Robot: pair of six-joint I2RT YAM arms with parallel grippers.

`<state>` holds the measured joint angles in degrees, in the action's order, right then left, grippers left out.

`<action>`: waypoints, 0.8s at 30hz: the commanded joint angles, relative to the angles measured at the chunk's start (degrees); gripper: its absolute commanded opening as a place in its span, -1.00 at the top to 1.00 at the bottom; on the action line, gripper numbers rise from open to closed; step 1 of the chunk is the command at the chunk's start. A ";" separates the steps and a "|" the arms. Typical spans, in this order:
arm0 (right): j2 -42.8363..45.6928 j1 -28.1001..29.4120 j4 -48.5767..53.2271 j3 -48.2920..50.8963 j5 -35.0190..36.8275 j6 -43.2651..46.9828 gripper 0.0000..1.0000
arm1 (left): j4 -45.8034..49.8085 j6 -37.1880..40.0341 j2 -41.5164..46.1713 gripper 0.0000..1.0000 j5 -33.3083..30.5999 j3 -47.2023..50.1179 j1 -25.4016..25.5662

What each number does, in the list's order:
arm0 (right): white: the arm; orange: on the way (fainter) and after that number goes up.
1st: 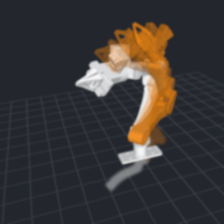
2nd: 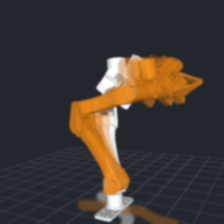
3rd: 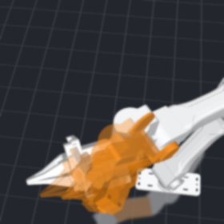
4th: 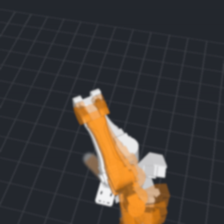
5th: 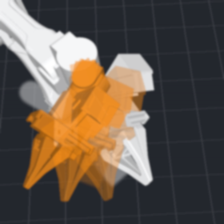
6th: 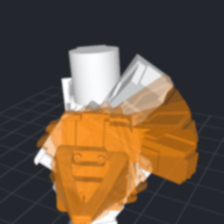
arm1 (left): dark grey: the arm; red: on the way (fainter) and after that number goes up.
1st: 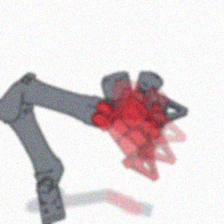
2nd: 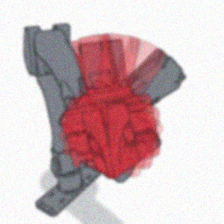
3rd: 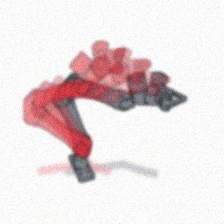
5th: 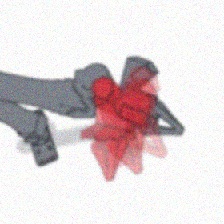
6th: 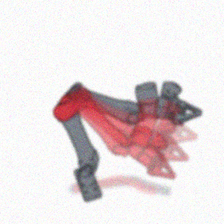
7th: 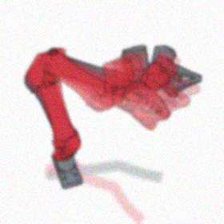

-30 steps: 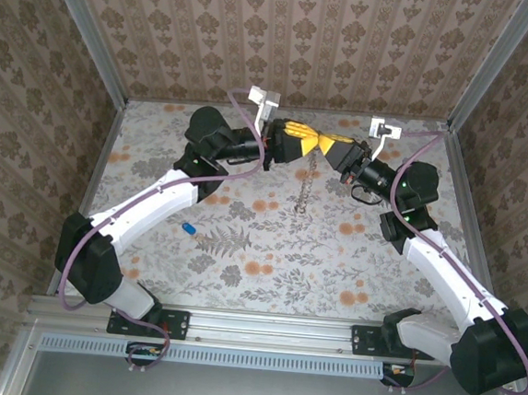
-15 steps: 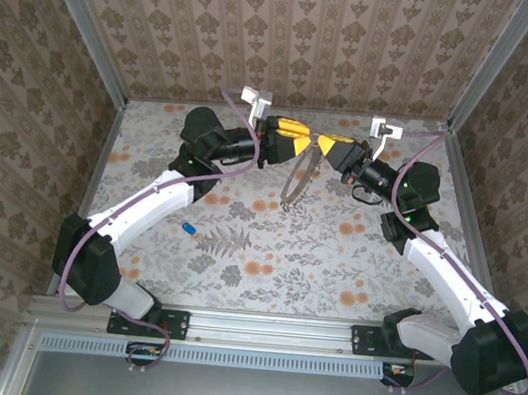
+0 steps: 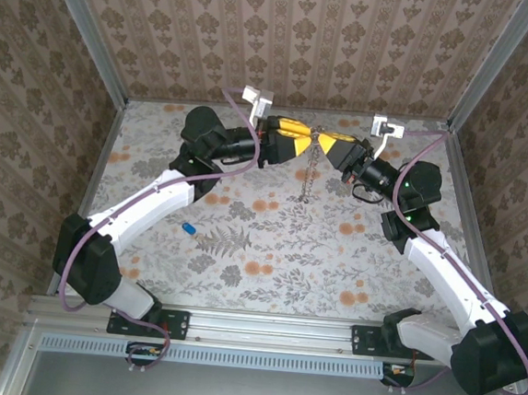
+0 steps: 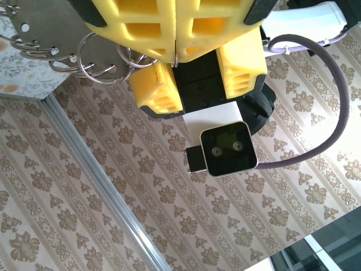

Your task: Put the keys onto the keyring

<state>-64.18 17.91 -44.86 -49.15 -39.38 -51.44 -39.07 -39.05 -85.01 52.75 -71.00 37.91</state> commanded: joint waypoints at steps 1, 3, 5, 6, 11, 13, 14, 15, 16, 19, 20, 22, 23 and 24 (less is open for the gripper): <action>0.28 0.27 -3.57 -2.42 -0.96 -0.94 1.00 | -1.30 -0.77 -1.18 0.27 1.48 -2.63 0.73; 0.28 0.25 -3.57 -2.29 -1.00 -0.94 1.00 | -1.32 -0.72 -1.60 0.31 1.57 -3.15 1.08; 0.28 0.27 -3.57 -2.06 -0.89 -0.94 1.00 | -1.30 -0.77 -2.03 0.34 1.81 -3.59 1.24; 0.29 0.27 -3.57 -2.01 -0.89 -0.92 1.00 | -1.29 -0.69 -2.15 0.36 2.00 -3.77 1.35; 0.37 0.21 -3.31 -1.85 -0.89 -0.63 1.00 | -1.36 -0.66 -2.15 0.55 1.96 -3.81 1.55; 0.46 0.22 -3.09 -1.74 -0.94 -0.43 1.00 | -1.36 -0.66 -1.97 0.64 1.84 -3.71 1.56; 0.54 0.28 -2.83 -1.64 -0.85 -0.23 1.00 | -1.36 -0.60 -1.87 0.71 1.79 -3.54 1.62; 0.59 0.27 -2.57 -1.54 -0.82 0.05 1.00 | -1.36 -0.54 -1.79 0.76 1.66 -3.37 1.56; 0.70 0.26 -2.31 -1.50 -0.73 0.23 1.00 | -1.36 -0.49 -1.70 0.79 1.54 -3.22 1.60; 0.81 0.24 -1.66 -1.21 -0.70 0.57 1.00 | -1.23 -0.24 -1.41 1.00 1.35 -3.00 1.57; 0.81 0.25 -1.41 -1.34 -0.65 0.64 1.00 | -1.12 -0.07 -1.38 1.00 1.40 -2.92 1.55; 0.87 0.15 0.02 -1.63 -0.85 1.16 1.00 | -0.26 0.81 -1.13 1.00 1.56 -3.00 1.55; 1.14 0.01 1.68 -1.90 -0.88 1.71 0.99 | 0.72 1.72 -1.04 1.00 1.85 -3.15 1.55; 1.59 -0.28 3.47 -2.17 -0.59 2.19 0.80 | 1.94 2.73 -0.75 1.00 2.11 -3.46 1.49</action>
<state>-64.01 17.87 -44.18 -49.15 -39.79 -50.78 -38.17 -39.18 -87.07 52.95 -72.64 38.96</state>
